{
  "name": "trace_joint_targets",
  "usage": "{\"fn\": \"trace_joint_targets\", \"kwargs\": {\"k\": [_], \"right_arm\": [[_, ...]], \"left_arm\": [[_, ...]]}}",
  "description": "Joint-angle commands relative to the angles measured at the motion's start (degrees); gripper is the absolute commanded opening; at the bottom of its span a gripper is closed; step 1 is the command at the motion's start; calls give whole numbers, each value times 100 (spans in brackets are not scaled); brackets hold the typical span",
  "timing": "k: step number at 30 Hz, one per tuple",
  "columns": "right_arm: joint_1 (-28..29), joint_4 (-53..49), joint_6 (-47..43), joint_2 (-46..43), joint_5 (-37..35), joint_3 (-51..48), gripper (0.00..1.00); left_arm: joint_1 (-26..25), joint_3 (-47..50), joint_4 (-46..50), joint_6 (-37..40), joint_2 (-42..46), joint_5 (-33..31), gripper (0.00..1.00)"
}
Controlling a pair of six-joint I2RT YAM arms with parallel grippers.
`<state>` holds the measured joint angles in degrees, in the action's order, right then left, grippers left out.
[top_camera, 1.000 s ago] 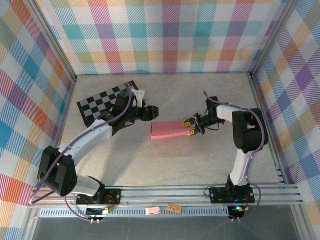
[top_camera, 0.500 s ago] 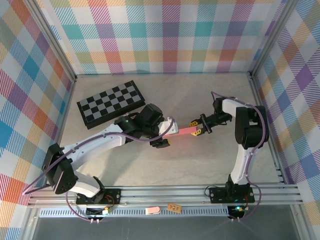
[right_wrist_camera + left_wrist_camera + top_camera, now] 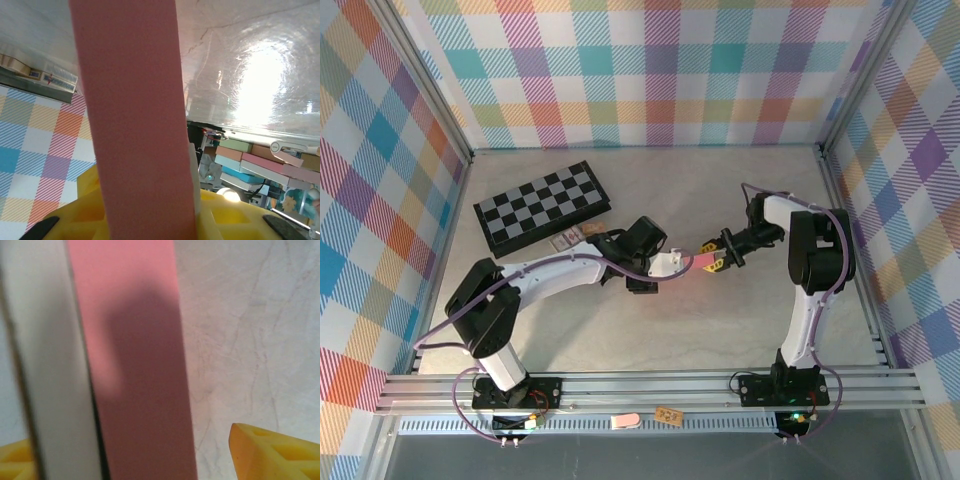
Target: Fold the paper box
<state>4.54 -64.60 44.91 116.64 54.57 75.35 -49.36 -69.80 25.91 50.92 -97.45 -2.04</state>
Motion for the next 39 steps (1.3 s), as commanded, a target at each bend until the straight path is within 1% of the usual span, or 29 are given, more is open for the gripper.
{"fn": "trace_joint_targets", "kwargs": {"k": [1,4,6,7,8,10,12,17,21,24,28,34,37,38,39], "right_arm": [[58,-302,-43,104,-43,85,25],[46,-297,-49,104,-38,102,32],[46,-274,-53,104,-31,112,36],[39,-280,-54,105,-26,120,38],[38,-268,-59,105,-25,123,40],[11,-264,-61,101,-33,129,43],[-10,-241,-54,91,-27,155,46],[-61,-320,-71,-10,-102,341,57],[-75,-568,-150,-223,-418,662,65],[-92,-713,-199,-422,-689,823,68],[-122,-723,-116,-788,-982,845,69],[-232,-699,27,-1538,-1744,865,71],[-243,-576,-20,-1980,-2308,915,71],[-246,-469,-116,-2153,-2513,945,70],[-226,-324,-306,-2309,-2717,988,63]], "left_arm": [[-21,-490,-131,-96,-307,21,66],[-27,-638,53,-216,-414,152,57],[-14,-702,169,-264,-447,223,48],[-16,-768,298,-271,-483,274,42],[-19,-841,414,-294,-526,294,39],[5,-1012,680,-383,-614,385,36],[40,-1080,782,-448,-635,471,35],[102,-1303,1105,-577,-667,697,34],[190,-1561,1523,-717,-712,911,31],[266,-1634,1773,-818,-723,1068,31],[349,-1626,1964,-1004,-698,1179,31],[421,-1798,2442,-1237,-813,1309,31],[450,-1780,2560,-1268,-849,1261,29],[478,-1724,2553,-1268,-818,1263,29],[501,-1676,2554,-1267,-777,1259,29]]}}
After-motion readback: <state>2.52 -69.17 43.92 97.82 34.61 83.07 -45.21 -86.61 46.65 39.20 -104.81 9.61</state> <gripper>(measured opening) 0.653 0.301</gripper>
